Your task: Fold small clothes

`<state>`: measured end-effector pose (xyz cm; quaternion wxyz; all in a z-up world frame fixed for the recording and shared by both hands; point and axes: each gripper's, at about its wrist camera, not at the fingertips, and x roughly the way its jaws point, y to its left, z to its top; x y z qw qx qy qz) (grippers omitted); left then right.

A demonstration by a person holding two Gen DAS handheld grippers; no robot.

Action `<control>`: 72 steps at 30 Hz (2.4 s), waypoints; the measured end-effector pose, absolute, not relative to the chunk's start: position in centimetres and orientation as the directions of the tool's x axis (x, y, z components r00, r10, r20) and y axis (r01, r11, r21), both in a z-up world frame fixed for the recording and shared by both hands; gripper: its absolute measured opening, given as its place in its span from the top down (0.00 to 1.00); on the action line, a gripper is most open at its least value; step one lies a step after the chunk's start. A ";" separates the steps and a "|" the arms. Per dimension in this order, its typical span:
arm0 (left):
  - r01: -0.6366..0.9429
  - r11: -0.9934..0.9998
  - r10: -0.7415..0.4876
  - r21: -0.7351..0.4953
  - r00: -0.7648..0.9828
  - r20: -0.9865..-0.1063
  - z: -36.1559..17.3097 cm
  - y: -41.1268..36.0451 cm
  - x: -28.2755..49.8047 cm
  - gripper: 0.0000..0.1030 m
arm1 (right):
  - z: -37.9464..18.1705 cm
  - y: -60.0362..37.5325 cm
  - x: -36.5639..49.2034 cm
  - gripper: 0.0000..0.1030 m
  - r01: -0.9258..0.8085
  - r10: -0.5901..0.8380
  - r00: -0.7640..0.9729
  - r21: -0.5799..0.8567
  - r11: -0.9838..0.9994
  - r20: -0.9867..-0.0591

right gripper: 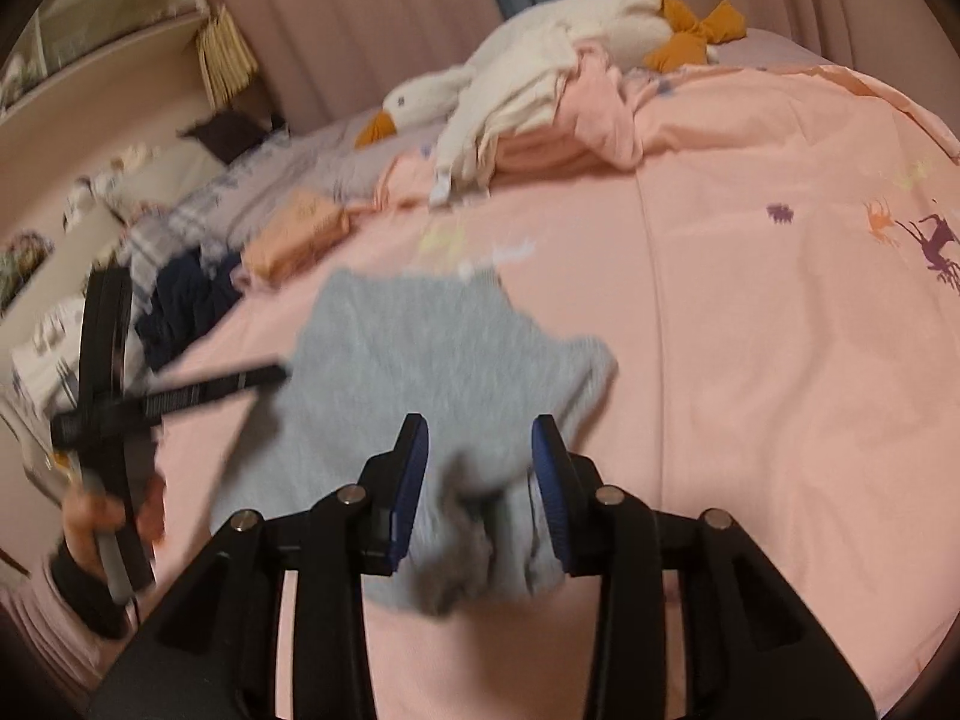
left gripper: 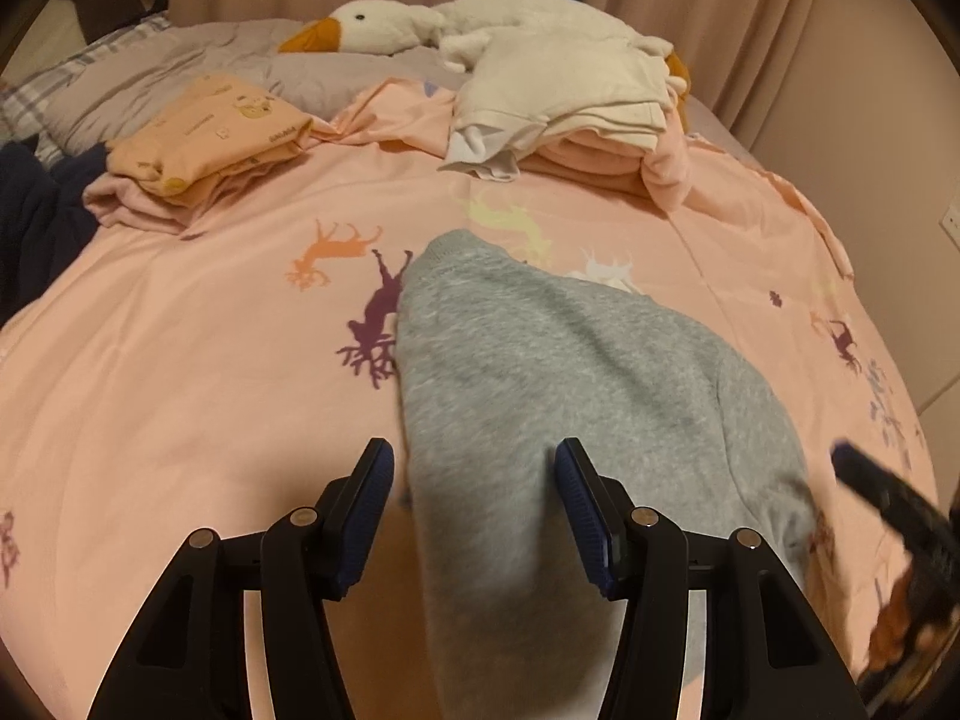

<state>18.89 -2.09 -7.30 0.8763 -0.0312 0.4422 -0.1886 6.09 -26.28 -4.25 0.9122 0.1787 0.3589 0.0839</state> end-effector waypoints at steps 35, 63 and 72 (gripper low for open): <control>0.358 0.923 -0.324 -0.139 0.531 -0.783 -8.5 -4.4 18.4 0.46 | -8.7 -24.5 15.4 0.66 0.038 0.213 0.577 0.287 0.957 -0.788; 0.356 0.925 -0.316 -0.130 0.534 -0.784 -8.7 -3.7 13.5 0.46 | -5.3 -23.1 8.8 0.61 -0.073 0.242 0.649 0.258 0.963 -0.721; 0.350 0.929 -0.302 -0.119 0.533 -0.790 -9.5 -3.5 13.0 0.46 | -7.4 -23.4 8.7 0.63 -0.040 0.223 0.613 0.252 0.967 -0.758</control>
